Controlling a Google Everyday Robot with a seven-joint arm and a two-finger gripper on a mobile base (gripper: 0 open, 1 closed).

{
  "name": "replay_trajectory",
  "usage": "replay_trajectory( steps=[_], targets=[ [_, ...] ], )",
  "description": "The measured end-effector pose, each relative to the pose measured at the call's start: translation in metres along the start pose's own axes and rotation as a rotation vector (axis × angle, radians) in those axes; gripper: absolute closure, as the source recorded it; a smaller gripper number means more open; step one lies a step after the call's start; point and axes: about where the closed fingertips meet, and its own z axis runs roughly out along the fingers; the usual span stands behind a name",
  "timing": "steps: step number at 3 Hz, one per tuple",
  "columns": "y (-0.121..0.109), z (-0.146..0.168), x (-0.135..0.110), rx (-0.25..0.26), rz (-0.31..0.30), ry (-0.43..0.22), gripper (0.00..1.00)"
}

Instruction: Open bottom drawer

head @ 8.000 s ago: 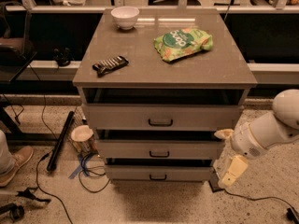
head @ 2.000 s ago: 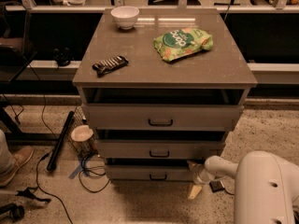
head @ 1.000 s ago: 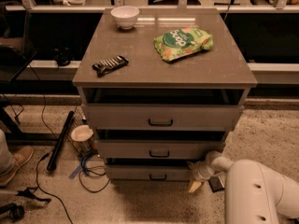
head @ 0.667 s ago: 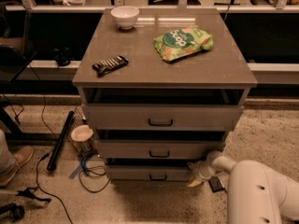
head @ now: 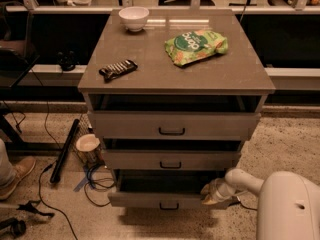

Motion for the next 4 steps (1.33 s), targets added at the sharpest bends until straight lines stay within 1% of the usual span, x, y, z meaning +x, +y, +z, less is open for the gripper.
replay_trajectory(
  steps=[1, 2, 4],
  targets=[
    [-0.0001, -0.0008, -0.0004, 0.0, 0.0, 0.0, 1.0],
    [0.0018, 0.0013, -0.0013, -0.004, 0.0, -0.002, 0.82],
    [0.0032, 0.0017, -0.0031, -0.007, 0.0, -0.004, 0.36]
  ],
)
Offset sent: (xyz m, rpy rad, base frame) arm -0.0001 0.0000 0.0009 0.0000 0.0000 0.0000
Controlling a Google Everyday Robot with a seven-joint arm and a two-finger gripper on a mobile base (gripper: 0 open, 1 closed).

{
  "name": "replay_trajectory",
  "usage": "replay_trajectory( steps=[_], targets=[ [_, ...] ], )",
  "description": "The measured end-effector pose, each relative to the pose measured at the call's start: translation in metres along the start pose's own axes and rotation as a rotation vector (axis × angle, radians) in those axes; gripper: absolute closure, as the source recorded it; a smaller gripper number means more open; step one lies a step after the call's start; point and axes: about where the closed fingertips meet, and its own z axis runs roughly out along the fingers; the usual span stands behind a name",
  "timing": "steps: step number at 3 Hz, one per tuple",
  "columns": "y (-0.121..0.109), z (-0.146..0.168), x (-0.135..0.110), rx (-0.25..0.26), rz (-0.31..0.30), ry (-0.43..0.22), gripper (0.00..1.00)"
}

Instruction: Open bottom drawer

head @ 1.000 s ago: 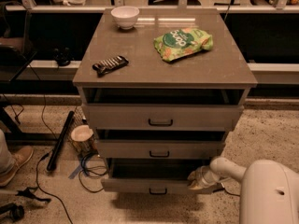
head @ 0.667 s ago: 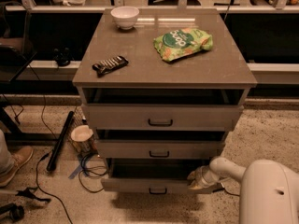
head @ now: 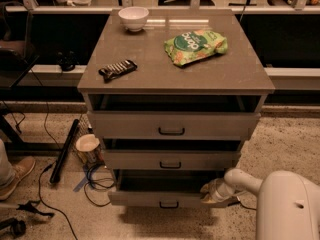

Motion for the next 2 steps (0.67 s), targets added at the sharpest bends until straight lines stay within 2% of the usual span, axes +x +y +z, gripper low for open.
replay_trajectory(
  steps=[1, 2],
  targets=[
    [-0.0001, -0.0004, -0.0002, 0.0, 0.0, 0.0, 0.12],
    [0.0014, 0.0012, -0.0009, -0.003, 0.0, -0.002, 0.0]
  ],
)
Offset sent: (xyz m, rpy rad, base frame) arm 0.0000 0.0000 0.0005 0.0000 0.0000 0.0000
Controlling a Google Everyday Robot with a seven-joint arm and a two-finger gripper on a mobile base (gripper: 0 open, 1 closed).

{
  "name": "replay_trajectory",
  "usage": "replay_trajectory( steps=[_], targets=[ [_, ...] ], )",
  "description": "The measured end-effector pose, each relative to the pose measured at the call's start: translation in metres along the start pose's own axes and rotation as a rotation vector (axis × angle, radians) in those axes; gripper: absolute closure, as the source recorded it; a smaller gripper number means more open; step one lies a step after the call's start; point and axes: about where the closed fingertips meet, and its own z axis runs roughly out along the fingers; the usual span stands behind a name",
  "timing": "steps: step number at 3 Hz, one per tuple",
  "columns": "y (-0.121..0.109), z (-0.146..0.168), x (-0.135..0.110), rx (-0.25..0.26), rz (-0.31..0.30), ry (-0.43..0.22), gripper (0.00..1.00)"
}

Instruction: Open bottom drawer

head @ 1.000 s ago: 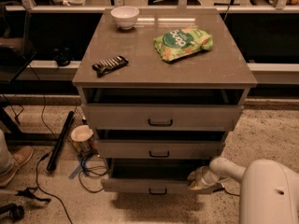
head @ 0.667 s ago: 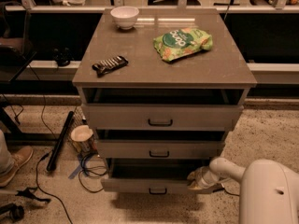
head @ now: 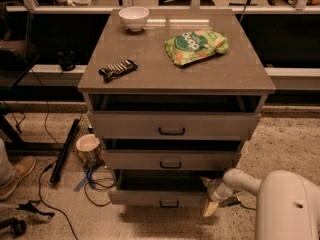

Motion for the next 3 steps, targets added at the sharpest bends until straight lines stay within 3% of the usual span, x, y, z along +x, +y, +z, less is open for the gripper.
replay_trajectory(
  steps=[1, 3],
  targets=[
    [0.002, 0.003, -0.001, -0.015, -0.002, -0.001, 0.0],
    [0.021, 0.019, -0.001, -0.121, 0.022, 0.019, 0.0]
  ],
)
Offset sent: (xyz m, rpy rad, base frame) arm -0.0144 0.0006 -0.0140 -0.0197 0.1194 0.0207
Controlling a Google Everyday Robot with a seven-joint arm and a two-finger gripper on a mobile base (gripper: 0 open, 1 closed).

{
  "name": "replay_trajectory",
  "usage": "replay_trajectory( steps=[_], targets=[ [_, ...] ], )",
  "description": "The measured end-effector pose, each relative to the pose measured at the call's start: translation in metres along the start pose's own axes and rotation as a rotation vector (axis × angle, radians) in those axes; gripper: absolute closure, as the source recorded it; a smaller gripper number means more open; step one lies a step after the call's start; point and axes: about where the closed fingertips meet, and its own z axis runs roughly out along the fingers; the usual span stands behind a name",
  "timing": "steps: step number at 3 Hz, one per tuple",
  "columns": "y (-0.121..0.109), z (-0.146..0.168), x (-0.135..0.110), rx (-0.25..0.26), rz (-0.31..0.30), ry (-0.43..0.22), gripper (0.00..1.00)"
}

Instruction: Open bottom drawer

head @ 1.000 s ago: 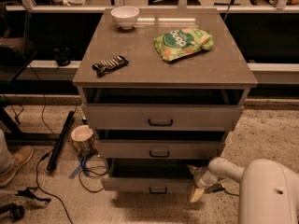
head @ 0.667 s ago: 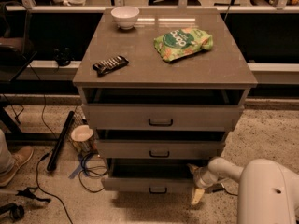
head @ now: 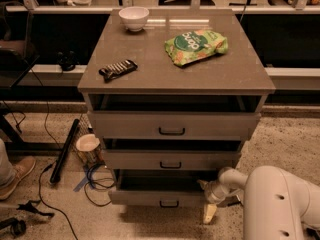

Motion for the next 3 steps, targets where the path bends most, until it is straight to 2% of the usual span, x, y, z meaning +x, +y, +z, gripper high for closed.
replay_trajectory(
  steps=[1, 2, 3],
  targets=[
    [0.007, 0.009, -0.005, -0.038, -0.002, 0.013, 0.19],
    [0.013, 0.01, -0.01, -0.055, -0.004, 0.022, 0.41],
    [0.031, 0.004, -0.013, -0.063, 0.015, 0.022, 0.64]
  ],
)
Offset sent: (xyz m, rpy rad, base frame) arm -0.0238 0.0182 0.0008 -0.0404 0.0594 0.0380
